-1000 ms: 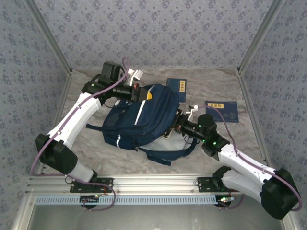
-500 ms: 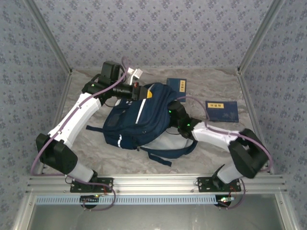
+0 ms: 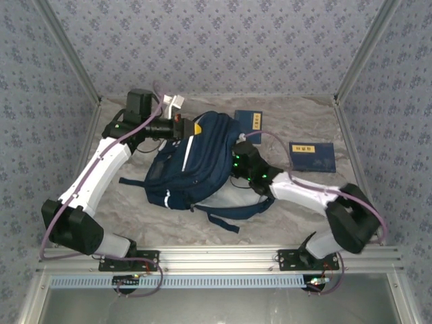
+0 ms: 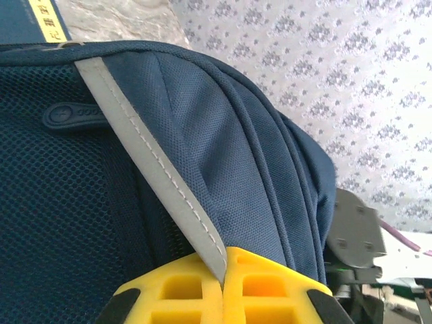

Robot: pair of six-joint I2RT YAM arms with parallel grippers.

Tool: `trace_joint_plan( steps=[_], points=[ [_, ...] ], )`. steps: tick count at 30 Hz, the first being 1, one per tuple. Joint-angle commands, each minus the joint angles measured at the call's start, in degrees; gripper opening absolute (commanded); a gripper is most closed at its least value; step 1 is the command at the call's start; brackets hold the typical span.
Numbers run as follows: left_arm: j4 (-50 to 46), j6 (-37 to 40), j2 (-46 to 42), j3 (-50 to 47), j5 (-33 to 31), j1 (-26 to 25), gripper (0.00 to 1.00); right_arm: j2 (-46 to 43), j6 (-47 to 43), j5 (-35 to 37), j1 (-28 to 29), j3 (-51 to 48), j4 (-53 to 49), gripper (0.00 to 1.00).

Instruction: Pack books, pencil case, and school supplies into a backpack

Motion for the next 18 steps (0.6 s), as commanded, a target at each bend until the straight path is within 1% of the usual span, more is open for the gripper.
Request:
trace_joint_plan(
  steps=[1,3,5,8,11,12,14,17,18],
  points=[
    [8.73,-1.18,-4.32,0.24,-0.30,1.92,0.00,-8.09,-6.76,1.34,-0.37,-4.85,-2.41,0.85],
    [9.53,-1.84,-4.82,-0.72,-0.94,2.79,0.00,-12.03,-7.91,1.06,-0.74,-7.37,-3.99,0.85],
    [9.16,-1.79,-5.26,-1.28,-2.44,3.20,0.00,-16.21,-10.05,2.63,-1.09,-8.44,-10.23,0.84],
    [5.03,0.83,-5.70,-1.30,-7.62,3.23,0.00,-23.68,-14.21,9.55,-2.46,-9.13,-23.14,0.82],
    [4.23,1.85,-5.27,-3.15,-11.01,2.68,0.00,-29.71,-20.42,14.96,-5.41,-9.14,-31.09,0.78],
    [2.95,2.61,-4.77,-3.50,-12.71,2.03,0.00,-30.32,-21.86,15.19,-6.97,-8.46,-33.19,0.79],
    [-0.30,5.39,-2.70,-3.87,-17.74,-0.51,0.00,-29.18,-22.99,13.82,-12.21,-4.81,-40.79,0.79],
    [-1.88,6.44,0.64,-5.27,-22.18,-3.89,0.00,-24.27,-23.01,7.73,-21.58,-0.48,-46.26,0.80],
    [-1.21,5.92,1.22,-6.26,-22.90,-4.63,0.00,-22.71,-25.23,7.00,-23.72,0.36,-46.51,0.80]
  ],
)
